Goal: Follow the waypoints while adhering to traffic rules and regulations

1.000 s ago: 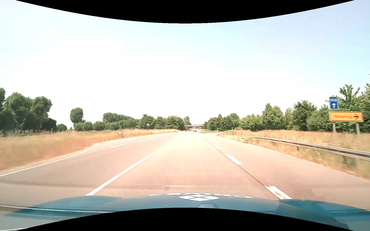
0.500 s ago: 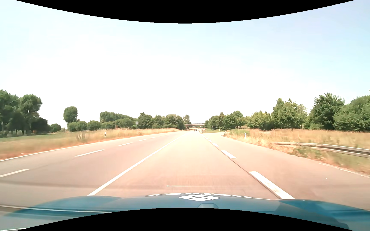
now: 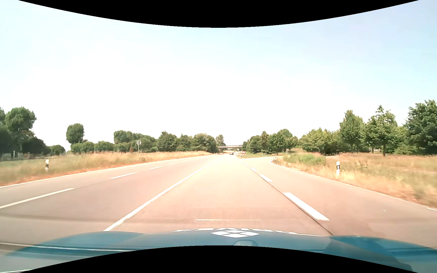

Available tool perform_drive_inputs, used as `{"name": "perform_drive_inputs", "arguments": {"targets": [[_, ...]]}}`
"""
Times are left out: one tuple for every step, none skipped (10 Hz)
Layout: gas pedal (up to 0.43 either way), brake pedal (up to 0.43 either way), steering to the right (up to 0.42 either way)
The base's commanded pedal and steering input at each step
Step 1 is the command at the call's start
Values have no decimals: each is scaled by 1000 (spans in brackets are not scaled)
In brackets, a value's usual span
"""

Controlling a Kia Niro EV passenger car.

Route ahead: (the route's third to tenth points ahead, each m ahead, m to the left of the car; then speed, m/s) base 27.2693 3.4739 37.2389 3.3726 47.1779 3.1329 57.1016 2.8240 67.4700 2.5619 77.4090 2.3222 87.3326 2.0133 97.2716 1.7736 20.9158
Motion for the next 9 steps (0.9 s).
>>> {"name": "perform_drive_inputs", "arguments": {"targets": [[157, 0, -2], [157, 0, -1], [157, 0, 1], [157, 0, 1], [157, 0, 1], [157, 0, 1], [157, 0, 1], [157, 0, 0], [157, 0, 0]]}}
